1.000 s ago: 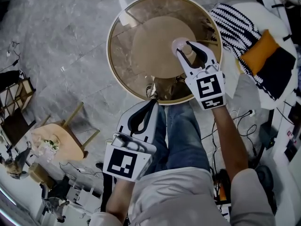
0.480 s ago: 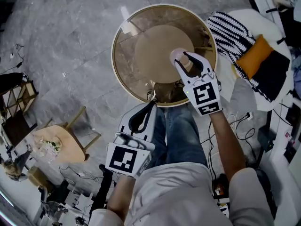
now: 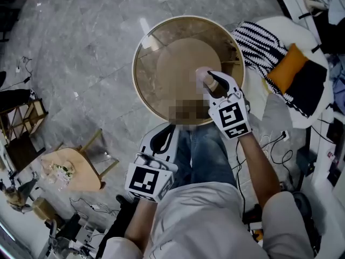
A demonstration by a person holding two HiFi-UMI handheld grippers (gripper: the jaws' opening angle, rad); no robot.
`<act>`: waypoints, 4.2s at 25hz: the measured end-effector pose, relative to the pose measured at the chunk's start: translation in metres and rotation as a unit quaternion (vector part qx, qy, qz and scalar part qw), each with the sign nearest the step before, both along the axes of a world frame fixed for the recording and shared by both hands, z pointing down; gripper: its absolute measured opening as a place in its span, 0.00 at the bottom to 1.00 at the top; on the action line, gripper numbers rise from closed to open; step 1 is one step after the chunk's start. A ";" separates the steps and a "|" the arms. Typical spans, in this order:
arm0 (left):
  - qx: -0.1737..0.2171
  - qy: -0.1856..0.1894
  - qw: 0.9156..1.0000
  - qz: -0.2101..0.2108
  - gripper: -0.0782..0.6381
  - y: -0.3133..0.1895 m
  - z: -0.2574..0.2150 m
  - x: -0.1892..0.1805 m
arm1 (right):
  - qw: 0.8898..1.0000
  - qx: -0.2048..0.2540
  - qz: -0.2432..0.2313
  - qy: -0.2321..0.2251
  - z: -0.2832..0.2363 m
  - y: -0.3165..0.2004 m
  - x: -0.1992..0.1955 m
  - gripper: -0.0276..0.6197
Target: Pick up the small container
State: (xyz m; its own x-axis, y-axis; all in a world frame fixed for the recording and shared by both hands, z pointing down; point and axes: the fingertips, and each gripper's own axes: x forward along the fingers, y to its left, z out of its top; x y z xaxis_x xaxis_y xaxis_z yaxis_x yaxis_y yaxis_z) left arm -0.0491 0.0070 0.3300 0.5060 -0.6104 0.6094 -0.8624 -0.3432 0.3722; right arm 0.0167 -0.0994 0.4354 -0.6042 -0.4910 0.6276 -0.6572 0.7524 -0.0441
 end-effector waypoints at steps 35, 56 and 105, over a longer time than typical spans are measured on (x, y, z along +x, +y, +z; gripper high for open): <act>0.053 0.000 0.998 0.026 0.12 0.034 -0.076 -0.002 | 0.999 -0.009 -0.037 -0.010 -0.108 0.068 -0.010 0.27; 0.112 0.007 0.993 0.025 0.12 0.044 -0.128 -0.031 | 0.997 -0.002 -0.073 -0.035 -0.190 0.113 -0.039 0.27; 0.179 0.034 0.983 0.005 0.12 0.099 -0.189 -0.098 | 0.995 0.057 0.020 -0.076 -0.292 0.176 -0.043 0.27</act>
State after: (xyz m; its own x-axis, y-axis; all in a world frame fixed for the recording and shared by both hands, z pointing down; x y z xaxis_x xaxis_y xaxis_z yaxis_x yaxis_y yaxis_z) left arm -0.1475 0.1062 0.1412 0.5454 -0.7744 0.3205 -0.8354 -0.4714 0.2827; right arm -0.0265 0.0765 0.1434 -0.6656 -0.5801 0.4695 -0.6797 0.7310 -0.0604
